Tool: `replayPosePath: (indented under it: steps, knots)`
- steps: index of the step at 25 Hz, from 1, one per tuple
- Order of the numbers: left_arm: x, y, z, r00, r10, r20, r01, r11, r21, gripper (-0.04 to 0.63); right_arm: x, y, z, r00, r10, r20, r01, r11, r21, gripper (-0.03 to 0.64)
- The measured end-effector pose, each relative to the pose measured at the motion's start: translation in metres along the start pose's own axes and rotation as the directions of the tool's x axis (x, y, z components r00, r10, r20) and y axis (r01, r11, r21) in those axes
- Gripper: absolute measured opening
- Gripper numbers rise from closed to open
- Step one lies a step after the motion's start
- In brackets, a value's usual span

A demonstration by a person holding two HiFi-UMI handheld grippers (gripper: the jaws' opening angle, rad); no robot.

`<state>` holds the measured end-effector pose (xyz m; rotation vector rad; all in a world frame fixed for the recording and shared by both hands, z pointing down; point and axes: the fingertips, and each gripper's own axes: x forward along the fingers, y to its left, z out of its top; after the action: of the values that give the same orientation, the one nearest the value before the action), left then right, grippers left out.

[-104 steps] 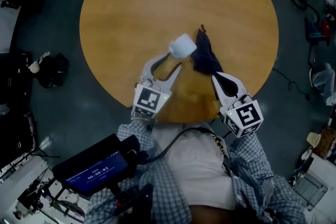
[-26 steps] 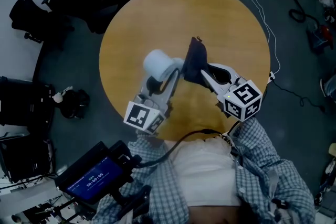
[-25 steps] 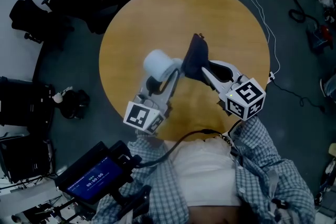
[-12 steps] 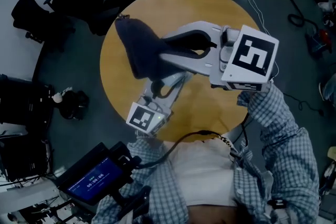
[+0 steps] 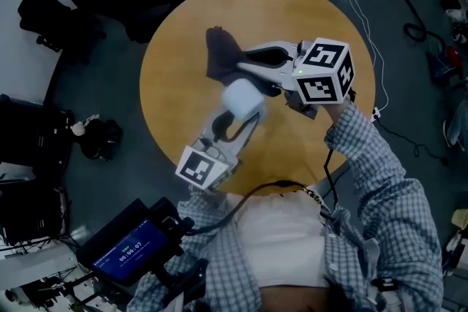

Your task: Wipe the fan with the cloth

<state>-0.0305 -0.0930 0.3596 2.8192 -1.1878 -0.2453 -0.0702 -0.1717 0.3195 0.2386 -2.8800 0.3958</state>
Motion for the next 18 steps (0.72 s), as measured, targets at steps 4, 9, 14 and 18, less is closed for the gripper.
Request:
replayPosePath:
  steps: [4, 9, 14, 18]
  knots:
    - [0.003, -0.001, 0.014, 0.999, 0.009, 0.049, -0.008, 1.0, -0.019, 0.133, -0.004, -0.009, -0.035, 0.995, -0.079, -0.064, 0.079, 0.997, 0.0, 0.069]
    - [0.001, 0.003, 0.022, 0.996, 0.028, 0.088, -0.025, 0.999, -0.035, 0.133, -0.029, -0.013, -0.073, 0.981, -0.17, -0.095, 0.176, 0.983, 0.055, 0.069]
    - [0.0, -0.002, 0.011, 0.999, 0.038, 0.016, -0.037, 0.999, -0.031, 0.132, -0.06, -0.001, -0.116, 0.963, -0.206, -0.177, 0.225, 0.969, 0.098, 0.069]
    - [-0.002, -0.022, 0.006, 1.0, 0.011, 0.02, -0.01, 0.999, -0.04, 0.13, -0.093, 0.008, -0.149, 0.936, -0.262, -0.237, 0.299, 0.945, 0.135, 0.069]
